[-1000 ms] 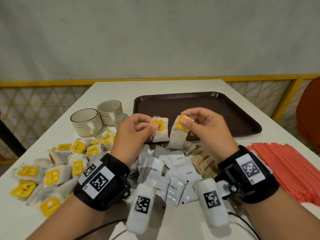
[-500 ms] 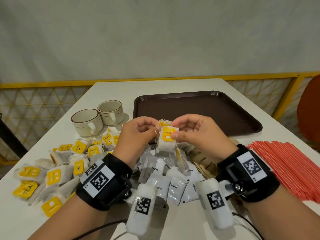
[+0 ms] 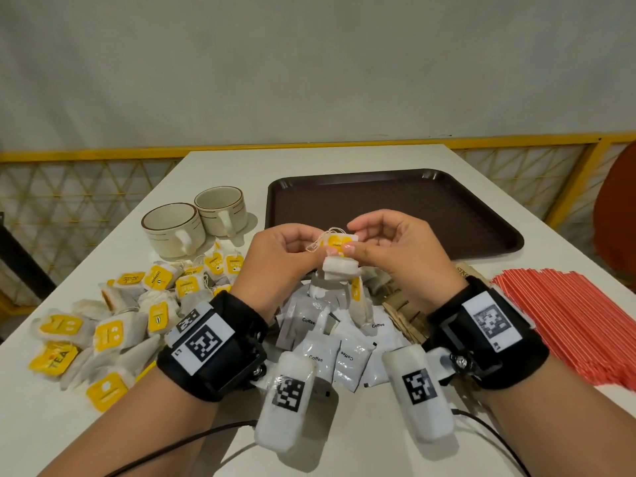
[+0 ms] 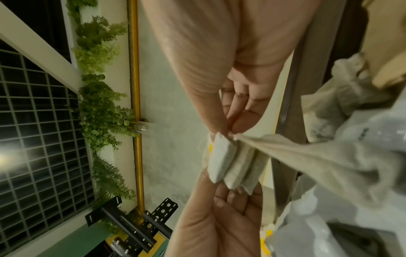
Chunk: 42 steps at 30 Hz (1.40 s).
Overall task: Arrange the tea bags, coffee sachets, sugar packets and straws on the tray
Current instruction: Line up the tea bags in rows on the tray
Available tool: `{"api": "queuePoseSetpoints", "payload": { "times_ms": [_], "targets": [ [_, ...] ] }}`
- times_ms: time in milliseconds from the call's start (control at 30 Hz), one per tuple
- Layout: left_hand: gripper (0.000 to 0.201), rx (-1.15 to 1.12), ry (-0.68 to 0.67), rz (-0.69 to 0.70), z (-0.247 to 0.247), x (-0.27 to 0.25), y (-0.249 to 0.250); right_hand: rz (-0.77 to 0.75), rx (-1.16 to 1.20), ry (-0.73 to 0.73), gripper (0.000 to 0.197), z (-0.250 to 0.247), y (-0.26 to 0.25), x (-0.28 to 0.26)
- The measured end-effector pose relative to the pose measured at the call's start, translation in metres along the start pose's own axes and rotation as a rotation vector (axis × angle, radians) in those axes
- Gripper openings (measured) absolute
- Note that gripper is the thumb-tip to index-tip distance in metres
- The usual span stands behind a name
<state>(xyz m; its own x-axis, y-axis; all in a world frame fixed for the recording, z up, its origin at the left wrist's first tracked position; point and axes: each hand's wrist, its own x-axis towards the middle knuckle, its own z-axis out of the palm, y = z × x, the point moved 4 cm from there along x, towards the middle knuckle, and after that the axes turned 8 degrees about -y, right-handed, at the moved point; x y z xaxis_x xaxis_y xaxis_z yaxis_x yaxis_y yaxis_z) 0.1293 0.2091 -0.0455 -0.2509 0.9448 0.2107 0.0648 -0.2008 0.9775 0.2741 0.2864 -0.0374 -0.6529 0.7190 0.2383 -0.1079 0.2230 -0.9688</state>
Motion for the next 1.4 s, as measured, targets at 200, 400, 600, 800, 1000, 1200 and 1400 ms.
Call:
{"api": "queuePoseSetpoints", "payload": {
  "times_ms": [200,400,600,800,1000,1200,1400],
  "targets": [
    [0.015,-0.072,0.117,0.005,-0.012,0.003,0.001,0.21,-0.174,-0.285,0.04,0.005,0.002,-0.003],
    [0.009,-0.163,0.14,0.008,-0.011,0.002,0.005,0.214,-0.337,-0.503,0.052,0.015,0.003,-0.009],
    [0.012,-0.15,0.201,0.056,-0.017,0.004,0.01,0.192,-0.347,-0.495,0.018,0.003,-0.007,-0.011],
    [0.013,-0.125,0.216,0.088,-0.011,0.008,0.015,0.197,-0.473,-0.719,0.03,0.018,-0.001,-0.018],
    [0.013,-0.048,0.169,0.094,-0.013,0.001,0.012,0.157,-0.249,-0.57,0.014,0.011,-0.012,-0.016],
    [0.012,-0.049,0.147,0.071,-0.016,-0.003,0.01,-0.012,-0.133,-0.415,0.029,0.006,-0.018,-0.011],
    [0.013,-0.013,0.132,0.05,-0.011,-0.005,0.008,-0.027,0.012,-0.383,0.059,0.002,-0.02,-0.009]
  ]
}}
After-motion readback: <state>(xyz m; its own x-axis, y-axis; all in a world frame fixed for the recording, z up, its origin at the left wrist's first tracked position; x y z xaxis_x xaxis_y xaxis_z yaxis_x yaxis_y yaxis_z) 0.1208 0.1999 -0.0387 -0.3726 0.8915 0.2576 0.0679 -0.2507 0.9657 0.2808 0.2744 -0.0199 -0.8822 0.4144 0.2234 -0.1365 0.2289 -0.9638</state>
